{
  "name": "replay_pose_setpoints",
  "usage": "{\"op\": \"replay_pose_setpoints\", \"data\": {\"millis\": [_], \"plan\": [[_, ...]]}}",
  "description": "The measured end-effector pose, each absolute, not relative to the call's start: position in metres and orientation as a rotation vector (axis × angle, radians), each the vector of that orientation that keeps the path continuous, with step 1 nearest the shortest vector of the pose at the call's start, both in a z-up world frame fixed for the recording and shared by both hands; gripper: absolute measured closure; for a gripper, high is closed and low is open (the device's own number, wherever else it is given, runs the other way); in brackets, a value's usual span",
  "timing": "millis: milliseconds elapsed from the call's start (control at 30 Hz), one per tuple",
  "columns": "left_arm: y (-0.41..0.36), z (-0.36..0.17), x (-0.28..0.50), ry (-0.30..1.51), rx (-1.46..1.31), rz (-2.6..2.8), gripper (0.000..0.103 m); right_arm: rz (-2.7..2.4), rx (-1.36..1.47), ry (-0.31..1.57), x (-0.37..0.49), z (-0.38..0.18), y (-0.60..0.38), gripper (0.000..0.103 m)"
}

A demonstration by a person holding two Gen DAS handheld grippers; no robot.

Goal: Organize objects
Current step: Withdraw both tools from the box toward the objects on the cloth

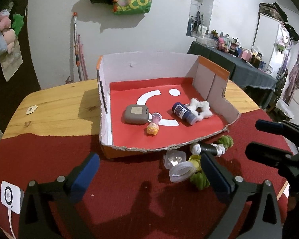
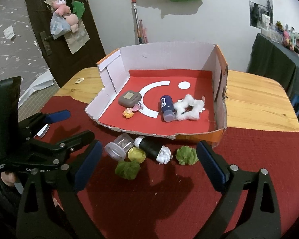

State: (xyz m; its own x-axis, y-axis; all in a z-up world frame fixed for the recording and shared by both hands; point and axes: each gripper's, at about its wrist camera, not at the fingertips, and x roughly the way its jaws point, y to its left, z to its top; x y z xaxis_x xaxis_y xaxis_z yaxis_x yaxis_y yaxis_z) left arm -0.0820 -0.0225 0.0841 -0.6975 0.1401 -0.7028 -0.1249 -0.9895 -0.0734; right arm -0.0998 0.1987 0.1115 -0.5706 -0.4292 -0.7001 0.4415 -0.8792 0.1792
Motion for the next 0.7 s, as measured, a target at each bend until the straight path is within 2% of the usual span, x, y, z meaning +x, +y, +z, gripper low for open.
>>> {"op": "replay_pose_setpoints", "data": {"millis": [700], "plan": [[-0.018, 0.08, -0.058, -0.018, -1.159, 2.773, 0.0, -2.428, 1.062, 0.039, -0.071, 0.112, 0.201, 0.005]]}}
